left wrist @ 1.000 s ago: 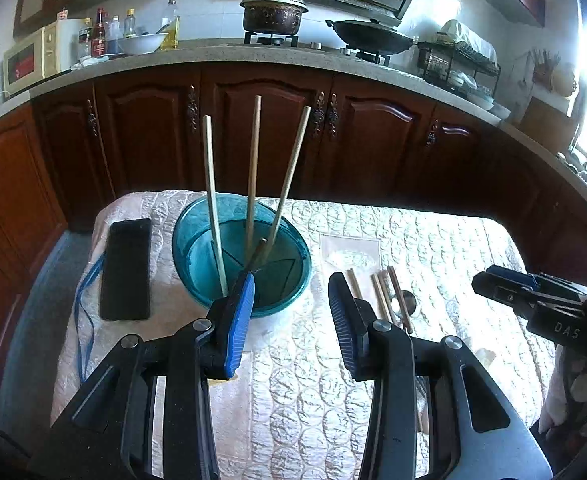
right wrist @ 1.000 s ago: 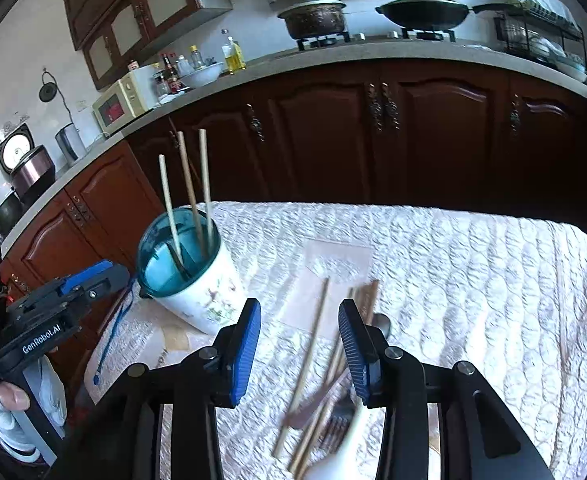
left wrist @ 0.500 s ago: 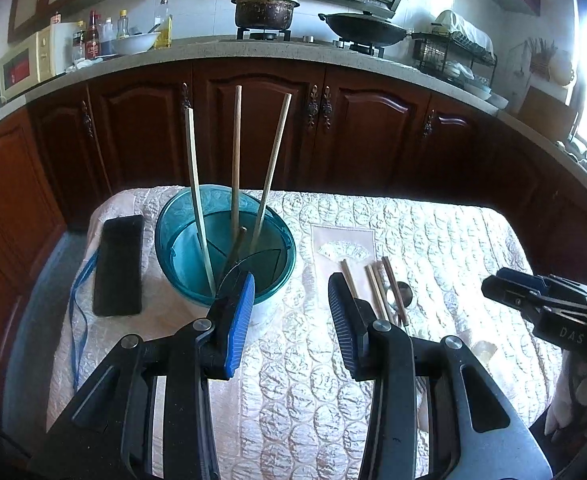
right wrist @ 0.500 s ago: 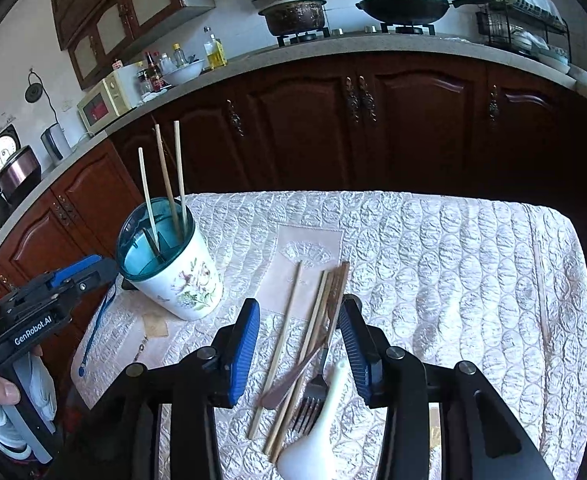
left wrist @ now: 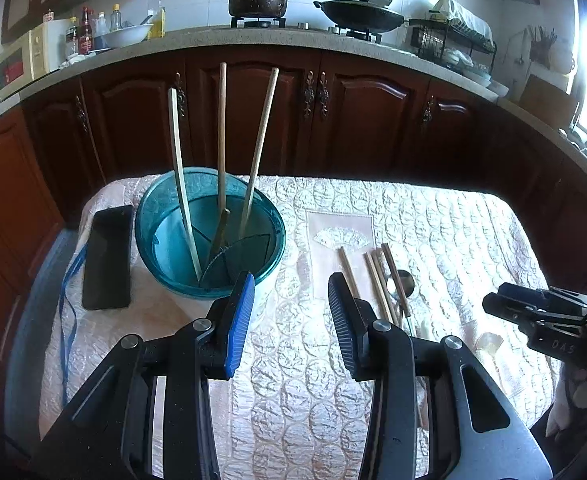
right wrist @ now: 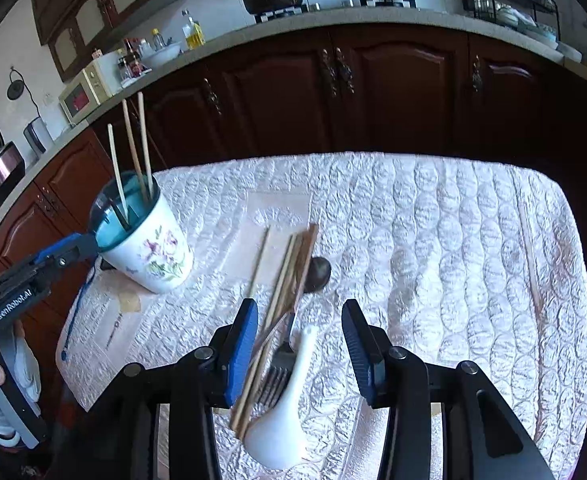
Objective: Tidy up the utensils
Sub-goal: 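Lower the right tool and close it on a brown chopstick beside the fork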
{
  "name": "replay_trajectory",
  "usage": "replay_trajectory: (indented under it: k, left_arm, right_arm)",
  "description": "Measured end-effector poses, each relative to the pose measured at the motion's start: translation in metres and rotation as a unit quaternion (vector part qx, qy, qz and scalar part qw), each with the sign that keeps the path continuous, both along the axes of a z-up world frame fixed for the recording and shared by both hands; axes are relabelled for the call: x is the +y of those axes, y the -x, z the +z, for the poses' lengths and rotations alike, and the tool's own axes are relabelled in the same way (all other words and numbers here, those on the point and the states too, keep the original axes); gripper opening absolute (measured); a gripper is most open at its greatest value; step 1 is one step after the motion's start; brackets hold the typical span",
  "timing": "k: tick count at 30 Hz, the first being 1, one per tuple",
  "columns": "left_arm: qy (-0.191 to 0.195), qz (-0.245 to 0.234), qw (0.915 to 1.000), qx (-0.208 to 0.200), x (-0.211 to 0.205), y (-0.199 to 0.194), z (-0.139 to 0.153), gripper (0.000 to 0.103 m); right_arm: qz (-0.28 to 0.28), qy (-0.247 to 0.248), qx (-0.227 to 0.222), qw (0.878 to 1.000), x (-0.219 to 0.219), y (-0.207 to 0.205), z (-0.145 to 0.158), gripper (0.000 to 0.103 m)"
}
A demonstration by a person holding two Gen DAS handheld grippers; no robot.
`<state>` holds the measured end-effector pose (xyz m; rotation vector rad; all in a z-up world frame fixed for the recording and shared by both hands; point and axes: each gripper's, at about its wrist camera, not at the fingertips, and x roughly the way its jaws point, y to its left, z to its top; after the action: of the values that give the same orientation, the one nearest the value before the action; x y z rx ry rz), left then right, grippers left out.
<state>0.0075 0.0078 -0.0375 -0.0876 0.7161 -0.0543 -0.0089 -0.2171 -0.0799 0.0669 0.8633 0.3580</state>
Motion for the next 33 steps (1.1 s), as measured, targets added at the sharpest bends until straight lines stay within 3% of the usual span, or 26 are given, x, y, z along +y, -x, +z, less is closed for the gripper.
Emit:
replay_trajectory:
  k: [12, 20, 21, 22, 30, 33]
  left_arm:
    - [0.029, -0.039, 0.9969, 0.062, -0.01, -0.019, -0.034, 0.037]
    - [0.026, -0.065, 0.9939, 0.086, -0.023, -0.032, -0.051, 0.037]
    - [0.024, -0.068, 0.9936, 0.087, -0.026, -0.034, -0.054, 0.037]
    - [0.024, -0.071, 0.9933, 0.088, -0.028, -0.037, -0.056, 0.037]
    - [0.06, -0.088, 0.9869, 0.121, -0.05, -0.076, -0.079, 0.037]
    - [0.062, -0.08, 0.9853, 0.137, -0.059, -0.098, -0.091, 0.037]
  right_arm:
    - [0.003, -0.023, 0.063, 0.998, 0.004, -0.04, -0.048, 0.041]
    - [0.026, -0.033, 0.11, 0.993, 0.029, -0.09, -0.077, 0.022]
    - [0.025, -0.034, 0.119, 0.992, 0.031, -0.095, -0.083, 0.01]
    - [0.023, -0.04, 0.127, 0.991, 0.03, -0.099, -0.088, 0.008]
    - [-0.014, -0.136, 0.138, 0.981, -0.026, -0.076, -0.083, 0.007]
    - [-0.028, -0.137, 0.149, 0.979, -0.05, -0.065, -0.082, 0.007]
